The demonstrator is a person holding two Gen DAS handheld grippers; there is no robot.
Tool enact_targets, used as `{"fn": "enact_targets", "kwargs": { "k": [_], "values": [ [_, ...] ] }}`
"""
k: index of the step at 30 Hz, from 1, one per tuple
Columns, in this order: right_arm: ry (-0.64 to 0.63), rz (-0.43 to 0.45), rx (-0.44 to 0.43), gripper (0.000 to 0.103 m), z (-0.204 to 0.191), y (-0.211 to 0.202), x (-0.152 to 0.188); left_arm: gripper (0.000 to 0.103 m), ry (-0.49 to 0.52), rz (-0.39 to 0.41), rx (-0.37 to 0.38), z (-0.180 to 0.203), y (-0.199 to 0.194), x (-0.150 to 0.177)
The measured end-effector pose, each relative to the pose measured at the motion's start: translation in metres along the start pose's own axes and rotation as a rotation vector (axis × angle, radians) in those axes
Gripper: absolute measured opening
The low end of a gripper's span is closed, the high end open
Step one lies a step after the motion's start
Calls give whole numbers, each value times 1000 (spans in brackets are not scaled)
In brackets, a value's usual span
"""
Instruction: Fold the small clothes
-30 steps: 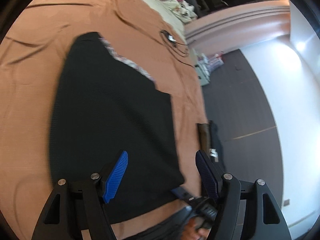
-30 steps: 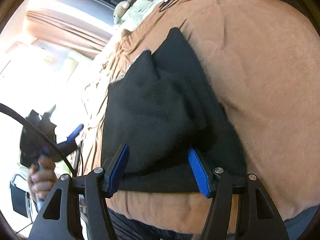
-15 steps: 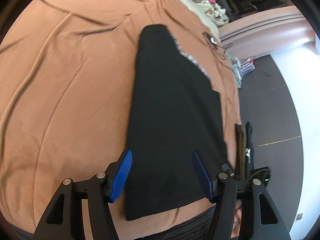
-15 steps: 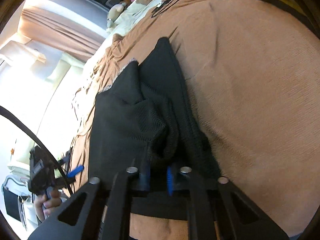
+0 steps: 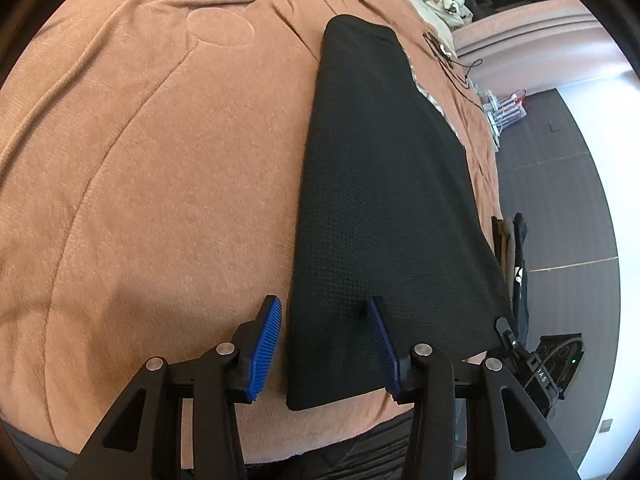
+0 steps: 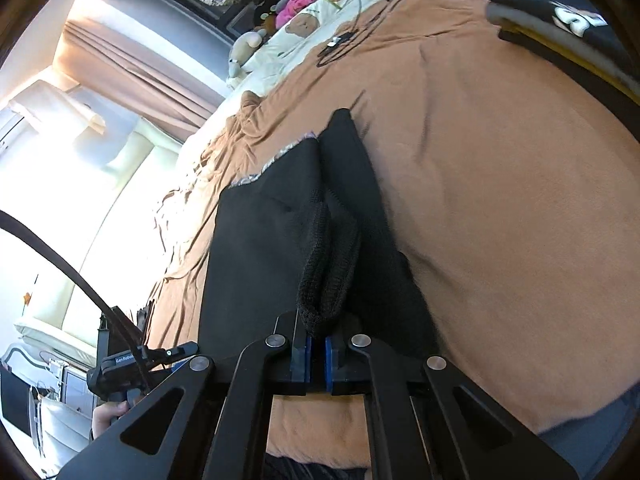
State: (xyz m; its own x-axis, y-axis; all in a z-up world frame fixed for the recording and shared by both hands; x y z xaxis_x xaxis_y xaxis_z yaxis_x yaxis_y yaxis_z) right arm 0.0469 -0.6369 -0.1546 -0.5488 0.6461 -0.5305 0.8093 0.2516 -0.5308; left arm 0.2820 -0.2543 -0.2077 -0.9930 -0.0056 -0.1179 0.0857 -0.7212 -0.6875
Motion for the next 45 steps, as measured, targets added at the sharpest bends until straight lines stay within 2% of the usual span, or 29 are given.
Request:
{"fn": "enact_targets", "kwargs": {
  "k": [7, 11, 13, 15, 19, 21, 28, 34, 39, 45],
  "values": [
    [47, -50, 12, 1, 20, -5, 24, 40, 31, -14, -24, 3, 5, 6],
    [77, -88, -1, 3, 21, -1, 25, 25, 31, -17, -48, 2, 9, 5],
    [101, -99, -26, 4, 21, -1, 20, 25, 24, -21, -38, 1, 9, 4],
    [103, -116, -33, 7, 21, 0, 16, 25, 23, -30, -32, 3, 9, 2],
    [114, -137, -75, 31, 23, 5, 3, 25, 24, -29, -28, 2, 4, -1],
    [122, -142, -102, 37, 26, 8, -3, 25, 28, -28, -28, 3, 4, -4],
    [94, -229, -178, 38, 34, 31, -35, 25, 32, -30, -34, 4, 6, -14],
    [35, -292, -208, 38, 39, 48, -69, 26, 19, -19, -33, 2, 8, -30],
    [1, -336, -184, 38, 43, 72, -92, 26, 15, -1, -41, 1, 7, -42],
    [-63, -305, -107, 38, 36, 92, -129, 26, 13, 29, -44, 2, 3, -57]
  ]
}}
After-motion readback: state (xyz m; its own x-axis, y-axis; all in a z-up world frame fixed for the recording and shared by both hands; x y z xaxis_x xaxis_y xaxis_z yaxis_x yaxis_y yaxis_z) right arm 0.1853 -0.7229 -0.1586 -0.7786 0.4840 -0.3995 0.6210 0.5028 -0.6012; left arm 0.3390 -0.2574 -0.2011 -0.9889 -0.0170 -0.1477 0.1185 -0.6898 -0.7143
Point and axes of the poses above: each gripper's, at about its wrist camera, not at the fingertips, and y roughly the way its jaws point, z to its right, x to its underside, the point moved 10 cm from there along y, roughly the way its jaws point, and after that the axes turned 3 degrees about x, right-handed, at the moved point
